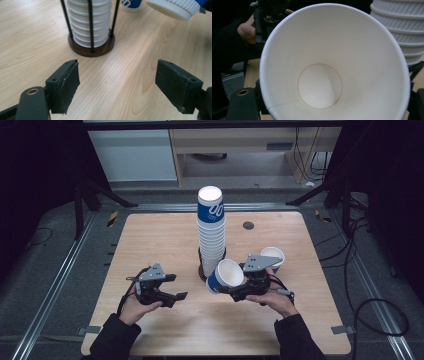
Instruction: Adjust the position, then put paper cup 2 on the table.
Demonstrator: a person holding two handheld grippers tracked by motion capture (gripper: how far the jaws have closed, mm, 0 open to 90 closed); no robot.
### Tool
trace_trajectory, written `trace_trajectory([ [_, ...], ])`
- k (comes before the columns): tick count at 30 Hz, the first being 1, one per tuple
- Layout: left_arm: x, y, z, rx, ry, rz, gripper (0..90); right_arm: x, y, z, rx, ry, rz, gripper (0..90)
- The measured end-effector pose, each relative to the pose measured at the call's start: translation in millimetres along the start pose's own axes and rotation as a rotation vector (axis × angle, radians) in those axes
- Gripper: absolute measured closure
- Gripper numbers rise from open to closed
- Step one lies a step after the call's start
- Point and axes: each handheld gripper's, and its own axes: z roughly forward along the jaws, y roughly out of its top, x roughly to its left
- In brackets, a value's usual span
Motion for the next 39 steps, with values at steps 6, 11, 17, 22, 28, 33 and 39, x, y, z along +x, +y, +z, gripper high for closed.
trace_trajectory([
  [6, 4.5, -0.8, -3.8, -0.005, 0.034, -0.025, 18.3, -4.8, -0.6, -8.2, 0.034, -0.102, 0.016, 19.5],
  [11, 8.1, -1.6, -7.5, -0.010, 0.061, -0.044, 18.0, -11.2, -3.2, -16.2, 0.049, -0.169, 0.046, 19.4],
  [17, 12.0, -3.1, -7.2, -0.002, 0.081, -0.060, 17.5, -15.2, -7.8, -24.4, 0.100, -0.258, 0.052, 19.4],
  [22, 13.5, -3.9, -7.8, 0.003, 0.096, -0.063, 17.3, -16.2, -8.8, -32.1, 0.134, -0.323, 0.059, 19.4],
  [28, 15.7, -4.4, -10.3, -0.004, 0.110, -0.073, 17.3, -20.4, -9.1, -48.7, 0.142, -0.384, 0.077, 19.4],
  [33, 17.7, -5.5, -11.1, 0.003, 0.121, -0.079, 17.3, -22.5, -10.5, -59.5, 0.154, -0.420, 0.090, 19.4],
  [39, 19.7, -6.6, -14.0, 0.003, 0.143, -0.085, 17.3, -24.9, -16.2, -64.4, 0.209, -0.454, 0.096, 19.4],
])
